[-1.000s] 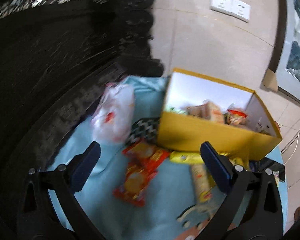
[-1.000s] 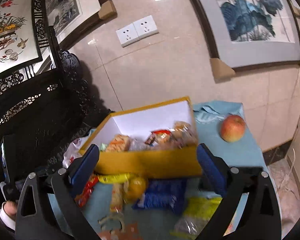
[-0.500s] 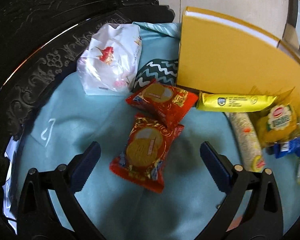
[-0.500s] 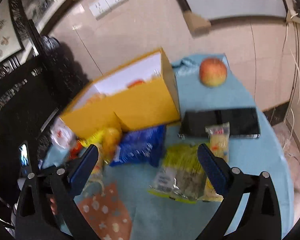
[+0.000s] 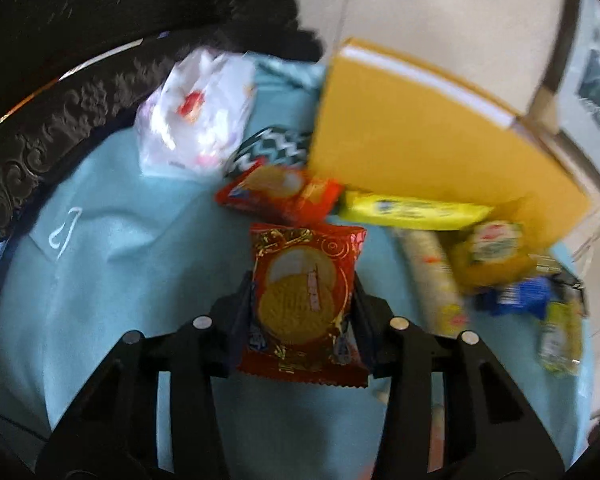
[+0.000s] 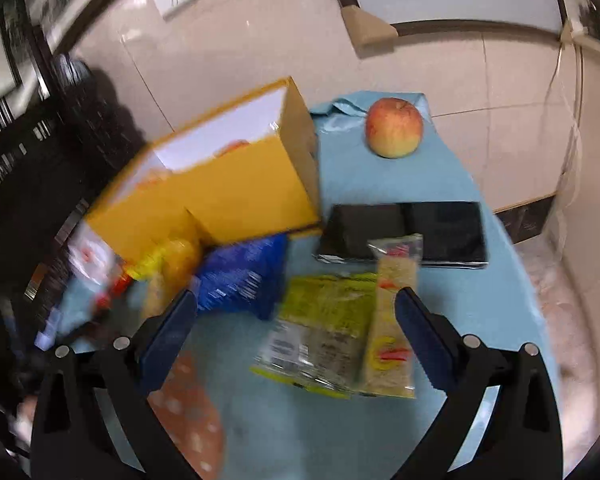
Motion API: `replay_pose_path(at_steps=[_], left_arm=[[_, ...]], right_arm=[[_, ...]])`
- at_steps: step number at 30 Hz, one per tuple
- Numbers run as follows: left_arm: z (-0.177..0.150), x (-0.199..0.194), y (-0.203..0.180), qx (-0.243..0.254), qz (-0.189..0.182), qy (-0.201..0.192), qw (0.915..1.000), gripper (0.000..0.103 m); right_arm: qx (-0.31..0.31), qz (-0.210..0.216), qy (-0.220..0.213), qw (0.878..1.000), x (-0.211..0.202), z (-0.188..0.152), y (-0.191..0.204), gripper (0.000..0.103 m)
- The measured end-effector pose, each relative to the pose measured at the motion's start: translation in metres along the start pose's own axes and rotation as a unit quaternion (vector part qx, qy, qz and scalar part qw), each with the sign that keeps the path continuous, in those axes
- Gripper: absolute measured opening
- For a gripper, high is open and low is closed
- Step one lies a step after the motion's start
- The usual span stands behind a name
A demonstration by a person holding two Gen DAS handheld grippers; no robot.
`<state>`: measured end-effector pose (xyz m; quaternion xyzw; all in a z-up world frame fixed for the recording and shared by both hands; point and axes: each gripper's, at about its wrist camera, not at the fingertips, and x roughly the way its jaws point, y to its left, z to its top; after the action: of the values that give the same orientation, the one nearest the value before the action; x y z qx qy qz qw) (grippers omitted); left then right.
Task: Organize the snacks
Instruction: 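Grasp the red round-biscuit packet with the left tool, then grasp the clear yellow-labeled snack packet with the right tool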
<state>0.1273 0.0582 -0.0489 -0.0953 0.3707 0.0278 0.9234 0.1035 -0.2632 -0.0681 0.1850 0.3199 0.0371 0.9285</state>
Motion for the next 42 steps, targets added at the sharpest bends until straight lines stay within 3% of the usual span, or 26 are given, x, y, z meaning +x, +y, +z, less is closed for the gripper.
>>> replay_pose_path(at_steps=[5, 13, 15, 16, 17, 20, 27, 28, 32, 42], left_arm=[[-0.011, -0.009, -0.026, 0.027, -0.038, 0.003, 0.9989, 0.045], [-0.016, -0.002, -0.039, 0.036, -0.054, 0.003, 0.9979, 0.045], [-0.017, 0.002, -0.039, 0.041, -0.058, 0.003, 0.9974, 0.045], [-0.018, 0.004, -0.039, 0.045, -0.060, 0.003, 0.9972, 0.045], [-0.019, 0.005, -0.039, 0.049, -0.063, 0.004, 0.9968, 0.045], [-0.017, 0.007, -0.039, 0.051, -0.074, 0.009, 0.9959, 0.045], [-0.021, 0.002, -0.045, 0.056, -0.103, 0.016, 0.9930, 0.045], [-0.022, 0.002, -0.046, 0.058, -0.106, 0.018, 0.9926, 0.045], [-0.023, 0.000, -0.047, 0.058, -0.107, 0.015, 0.9925, 0.045], [-0.021, 0.009, -0.041, 0.042, -0.096, 0.021, 0.9943, 0.045]], right_arm=[[-0.033, -0.061, 0.042, 0.997, 0.024, -0.010, 0.003, 0.100], [-0.068, -0.030, 0.014, 0.997, 0.029, -0.019, 0.020, 0.099], [-0.066, -0.037, 0.043, 0.996, 0.040, -0.021, 0.019, 0.092], [-0.069, -0.050, 0.070, 0.994, 0.051, -0.024, 0.017, 0.083], [-0.075, -0.060, 0.074, 0.993, 0.053, -0.025, 0.018, 0.082], [-0.094, -0.100, 0.057, 0.989, 0.052, -0.028, 0.025, 0.082], [-0.110, -0.138, 0.052, 0.983, 0.068, -0.034, 0.036, 0.081], [-0.110, -0.135, 0.060, 0.983, 0.072, -0.034, 0.038, 0.072], [-0.118, -0.135, 0.058, 0.982, 0.068, -0.036, 0.041, 0.061], [-0.086, -0.078, 0.047, 0.992, 0.036, -0.036, 0.044, 0.059]])
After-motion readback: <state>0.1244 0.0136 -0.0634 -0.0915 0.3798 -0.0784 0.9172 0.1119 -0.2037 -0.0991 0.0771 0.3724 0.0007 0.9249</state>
